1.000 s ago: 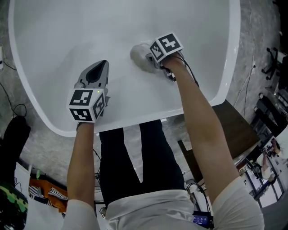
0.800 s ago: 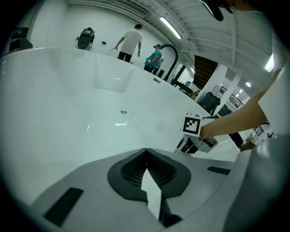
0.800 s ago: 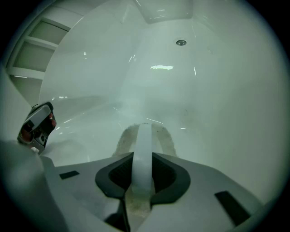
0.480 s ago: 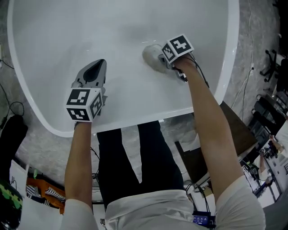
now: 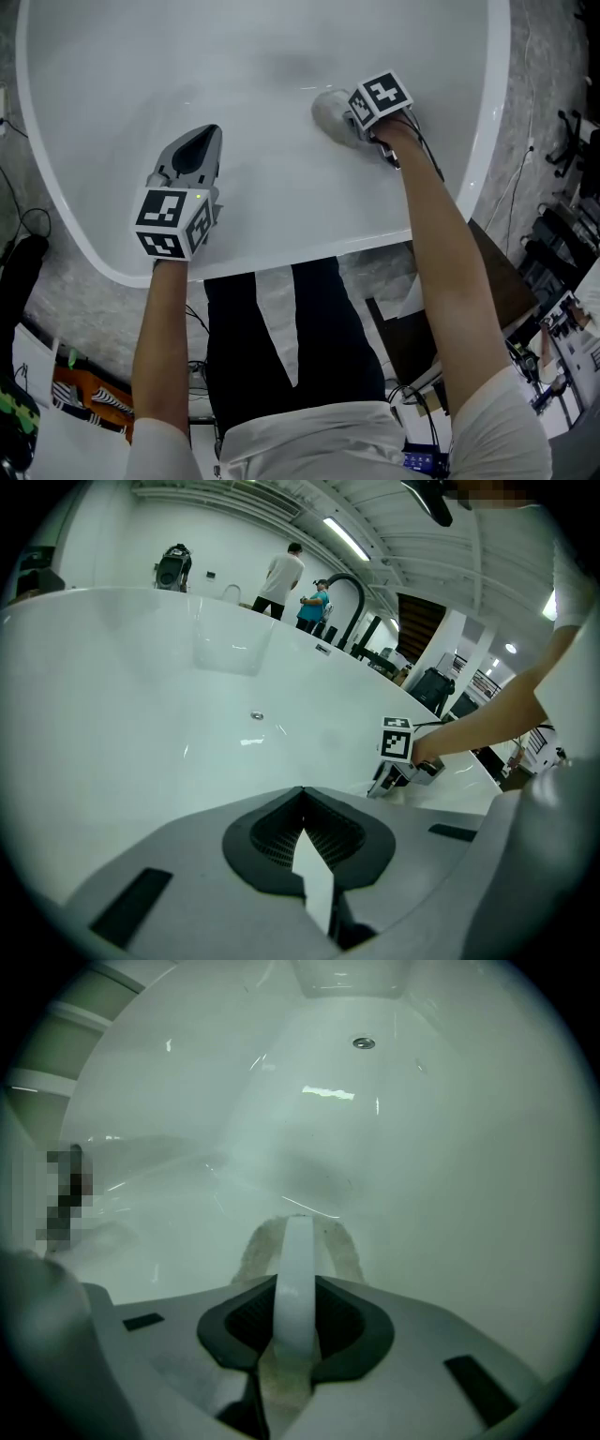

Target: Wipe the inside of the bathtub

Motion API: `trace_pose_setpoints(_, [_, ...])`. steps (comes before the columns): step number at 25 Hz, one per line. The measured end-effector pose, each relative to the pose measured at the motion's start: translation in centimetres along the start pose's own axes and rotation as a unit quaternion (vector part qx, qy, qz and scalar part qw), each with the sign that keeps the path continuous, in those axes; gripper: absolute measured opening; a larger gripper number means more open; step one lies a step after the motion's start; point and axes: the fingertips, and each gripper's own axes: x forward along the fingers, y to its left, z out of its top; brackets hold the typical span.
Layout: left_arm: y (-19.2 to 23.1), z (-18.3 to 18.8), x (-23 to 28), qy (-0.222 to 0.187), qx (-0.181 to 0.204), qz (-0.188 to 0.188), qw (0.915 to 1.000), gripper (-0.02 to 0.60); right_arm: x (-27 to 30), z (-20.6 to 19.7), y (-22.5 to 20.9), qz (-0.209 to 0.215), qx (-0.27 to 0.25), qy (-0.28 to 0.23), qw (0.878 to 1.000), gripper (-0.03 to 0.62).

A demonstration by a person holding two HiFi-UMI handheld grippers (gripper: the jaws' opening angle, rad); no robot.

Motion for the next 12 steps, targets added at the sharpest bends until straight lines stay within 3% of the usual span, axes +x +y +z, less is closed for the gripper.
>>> trace_pose_setpoints(12, [0.2, 0.9, 1.6, -0.011, 0.0, 0.002, 0.9999, 0.006, 1.8, 1.9, -3.2, -0.01, -0.005, 0.0, 1.0, 0.094])
